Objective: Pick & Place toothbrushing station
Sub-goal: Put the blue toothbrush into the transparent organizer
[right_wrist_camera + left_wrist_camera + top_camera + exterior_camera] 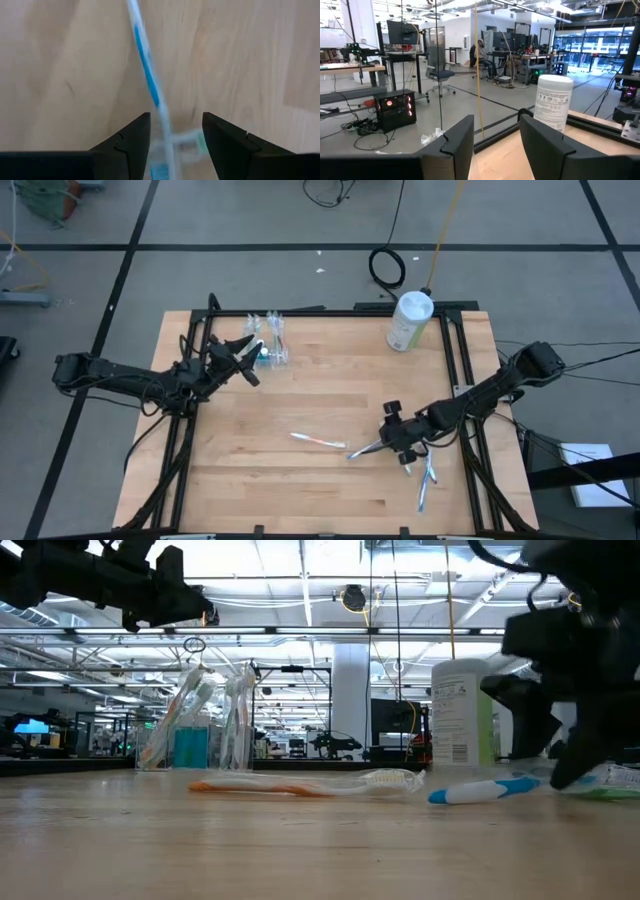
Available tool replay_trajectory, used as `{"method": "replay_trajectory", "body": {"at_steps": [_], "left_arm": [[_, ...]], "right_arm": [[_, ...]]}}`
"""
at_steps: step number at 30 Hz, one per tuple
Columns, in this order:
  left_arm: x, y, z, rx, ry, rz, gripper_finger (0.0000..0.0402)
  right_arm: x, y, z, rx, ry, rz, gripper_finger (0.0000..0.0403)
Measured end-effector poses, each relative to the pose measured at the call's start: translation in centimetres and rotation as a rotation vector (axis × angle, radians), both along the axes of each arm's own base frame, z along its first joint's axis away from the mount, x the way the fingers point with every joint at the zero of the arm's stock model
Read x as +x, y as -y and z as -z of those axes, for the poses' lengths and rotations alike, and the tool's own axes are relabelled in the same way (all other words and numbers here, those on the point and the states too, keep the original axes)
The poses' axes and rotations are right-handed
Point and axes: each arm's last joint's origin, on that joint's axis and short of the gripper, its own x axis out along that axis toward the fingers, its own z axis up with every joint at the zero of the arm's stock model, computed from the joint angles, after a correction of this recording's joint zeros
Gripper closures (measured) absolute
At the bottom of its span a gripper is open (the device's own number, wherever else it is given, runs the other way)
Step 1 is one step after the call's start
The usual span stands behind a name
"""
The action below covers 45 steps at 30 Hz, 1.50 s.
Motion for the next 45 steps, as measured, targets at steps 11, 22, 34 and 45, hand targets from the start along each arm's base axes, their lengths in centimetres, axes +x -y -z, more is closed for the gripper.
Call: {"method": "replay_trajectory", "body": {"at_steps": [11, 22, 34, 45], "left_arm": [[0.0, 0.0, 0.0, 0.000, 0.002, 0.000, 0.0236], [0.0, 0.0, -0.1, -0.001, 0.010, -0.001, 0.0236], [0.0, 0.0, -0.1, 0.054, -0.039, -0.011, 0.0236], [-0.3, -0.1, -0.7, 0.173, -0.107, -0.078, 0.0236]], "right_arm": [[-0.8, 0.8, 1.7, -0.023, 0.060, -0.077, 0.0297], [1.6, 0.1, -0.5, -0.168, 0.347, -0.247, 0.0388], [9.8, 2.3, -9.3, -0.889, 0.448, -0.663, 0.0393], [18.7, 11.9, -11.0, -1.495, 0.035, -0.674, 0.0390]]}}
